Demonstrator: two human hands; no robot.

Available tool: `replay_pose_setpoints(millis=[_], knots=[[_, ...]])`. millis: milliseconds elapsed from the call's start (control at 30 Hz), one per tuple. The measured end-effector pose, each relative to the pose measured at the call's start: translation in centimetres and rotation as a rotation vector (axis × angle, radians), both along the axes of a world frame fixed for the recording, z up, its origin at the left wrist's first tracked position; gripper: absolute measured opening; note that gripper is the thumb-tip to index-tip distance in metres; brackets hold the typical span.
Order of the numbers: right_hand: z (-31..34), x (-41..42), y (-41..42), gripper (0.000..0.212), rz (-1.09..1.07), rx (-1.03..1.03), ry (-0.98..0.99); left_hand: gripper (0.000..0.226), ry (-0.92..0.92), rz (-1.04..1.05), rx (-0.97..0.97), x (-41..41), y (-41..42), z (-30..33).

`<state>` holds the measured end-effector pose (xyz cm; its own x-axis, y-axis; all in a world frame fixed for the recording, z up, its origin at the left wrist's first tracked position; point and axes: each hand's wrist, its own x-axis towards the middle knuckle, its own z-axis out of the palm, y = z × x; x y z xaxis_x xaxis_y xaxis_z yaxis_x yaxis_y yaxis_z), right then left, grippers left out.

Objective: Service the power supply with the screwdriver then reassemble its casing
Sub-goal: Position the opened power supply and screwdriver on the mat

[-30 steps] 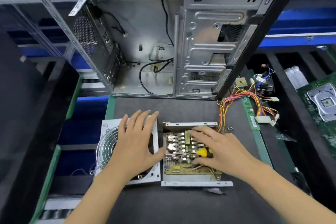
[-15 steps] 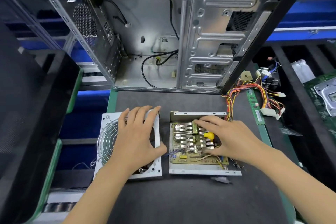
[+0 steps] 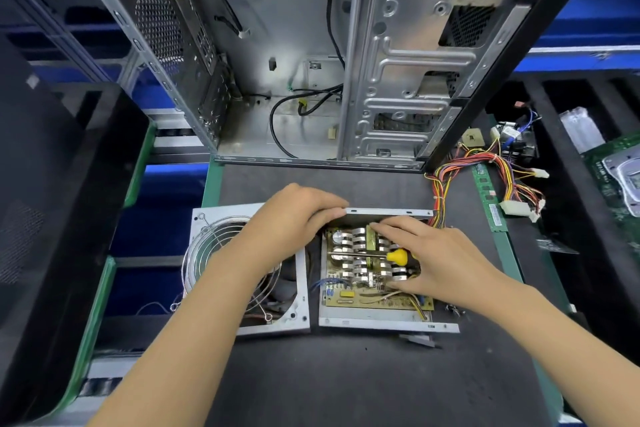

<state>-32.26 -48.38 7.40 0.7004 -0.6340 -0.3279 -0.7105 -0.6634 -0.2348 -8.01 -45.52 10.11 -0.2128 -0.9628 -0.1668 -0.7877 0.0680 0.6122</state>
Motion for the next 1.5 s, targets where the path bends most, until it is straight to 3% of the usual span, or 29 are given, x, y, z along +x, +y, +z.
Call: replay_pose_setpoints(millis=[433,900,1300,1500], knots=[[1.0,0.5,0.6,0.081,0.027,-0.084,-0.046,0.024,-0.172,0.026,0.005,-0.4,-0.4,-0.3],[0.6,0.4,1.2,0.082,-0.011,-0.181,-0.215,0.022,-0.089,0.08,-0.025,-0.5,0.1,-0.1],[0.7,-0.2,0.6,0.086,0.008,-0.035,-0.059,0.021,-0.046,0.115,-0.049,-0.3,0.1,-0.9],[0.9,-0.3,0.5,0.079,0.04,-0.027,-0.127,0.023,-0.056,0.114,-0.05,-0.2,0.0,-1.0]])
